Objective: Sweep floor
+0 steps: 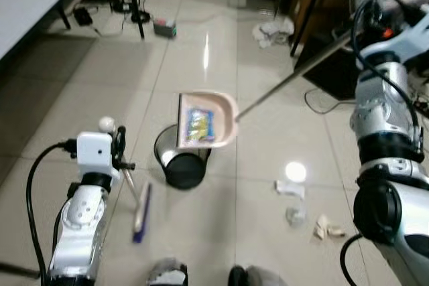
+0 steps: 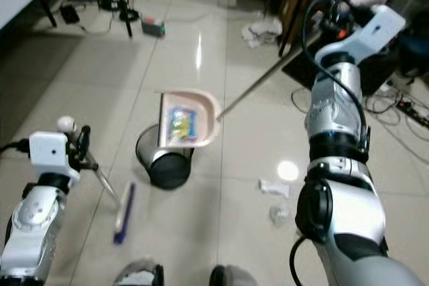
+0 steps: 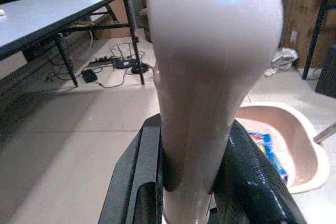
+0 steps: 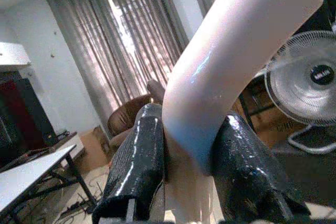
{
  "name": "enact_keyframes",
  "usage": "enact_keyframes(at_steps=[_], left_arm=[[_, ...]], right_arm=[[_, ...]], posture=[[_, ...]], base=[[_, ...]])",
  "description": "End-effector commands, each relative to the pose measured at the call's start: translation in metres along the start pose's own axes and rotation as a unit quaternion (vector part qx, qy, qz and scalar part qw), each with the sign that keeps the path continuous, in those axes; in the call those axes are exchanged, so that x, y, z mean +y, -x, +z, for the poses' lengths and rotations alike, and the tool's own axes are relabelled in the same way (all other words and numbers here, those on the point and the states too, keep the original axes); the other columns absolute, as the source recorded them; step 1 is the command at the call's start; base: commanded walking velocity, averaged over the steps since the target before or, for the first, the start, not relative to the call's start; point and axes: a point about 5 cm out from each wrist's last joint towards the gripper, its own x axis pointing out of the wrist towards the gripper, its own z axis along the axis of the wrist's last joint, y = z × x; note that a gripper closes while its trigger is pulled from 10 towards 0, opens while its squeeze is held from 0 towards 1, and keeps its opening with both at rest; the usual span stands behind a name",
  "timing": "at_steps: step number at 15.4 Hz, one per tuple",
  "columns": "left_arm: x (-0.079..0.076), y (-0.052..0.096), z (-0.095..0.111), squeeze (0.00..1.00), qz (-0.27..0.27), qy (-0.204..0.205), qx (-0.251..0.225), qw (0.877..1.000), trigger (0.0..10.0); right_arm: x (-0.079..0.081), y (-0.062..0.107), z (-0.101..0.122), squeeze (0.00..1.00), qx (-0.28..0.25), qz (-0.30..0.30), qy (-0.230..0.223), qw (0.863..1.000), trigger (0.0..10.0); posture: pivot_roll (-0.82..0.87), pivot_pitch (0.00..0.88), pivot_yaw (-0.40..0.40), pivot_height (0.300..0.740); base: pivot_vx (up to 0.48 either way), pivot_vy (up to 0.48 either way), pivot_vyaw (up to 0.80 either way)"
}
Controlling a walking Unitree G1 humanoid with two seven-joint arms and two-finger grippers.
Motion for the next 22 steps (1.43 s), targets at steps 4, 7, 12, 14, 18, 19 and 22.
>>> enact_keyframes(at_steps=[4, 7, 12, 14, 18, 19, 22], left_arm=[[0.006, 0.000, 0.006, 0.00, 0.005, -0.015, -0.012, 1.000, 10.0], [0.006, -0.001, 0.006, 0.00, 0.003, -0.015, -0.013, 1.000, 10.0], [0.005, 0.000, 0.004, 0.00, -0.001, -0.020, -0.010, 1.000, 10.0], [0.005, -0.001, 0.004, 0.00, -0.003, -0.021, -0.010, 1.000, 10.0], [0.004, -0.001, 0.004, 0.00, -0.006, -0.024, -0.010, 1.000, 10.0], [0.004, -0.002, 0.004, 0.00, -0.006, -0.024, -0.010, 1.000, 10.0], [0.003, -0.001, 0.003, 0.00, -0.009, -0.025, -0.008, 1.000, 10.0]], right_arm=[[0.012, -0.004, 0.004, 0.00, -0.017, 0.012, -0.024, 0.999, 10.0], [0.012, -0.003, 0.003, 0.00, -0.017, 0.013, -0.025, 0.999, 10.0], [0.017, -0.001, 0.005, 0.00, -0.035, 0.033, -0.020, 0.999, 10.0], [0.026, 0.000, 0.007, 0.00, -0.050, 0.058, 0.005, 0.997, 10.0], [0.052, 0.008, 0.004, 0.00, -0.078, 0.124, 0.023, 0.989, 10.0], [0.062, 0.011, 0.003, 0.00, -0.086, 0.153, 0.036, 0.984, 10.0], [0.078, 0.020, -0.001, 0.00, -0.099, 0.201, 0.070, 0.972, 10.0]], posture=[[0.10, 0.137, -0.034, 0.740], [0.10, 0.139, -0.030, 0.740], [0.10, 0.136, -0.023, 0.740], [0.10, 0.136, -0.021, 0.740], [0.10, 0.136, -0.019, 0.740], [0.10, 0.137, -0.018, 0.740], [0.10, 0.138, -0.017, 0.740]], base=[[0.414, 0.000, 0.00], [0.389, 0.000, 0.00], [0.070, 0.000, 0.00], [0.000, 0.000, 0.00], [0.000, 0.000, 0.00], [0.000, 0.000, 0.00], [0.000, 0.000, 0.00]])
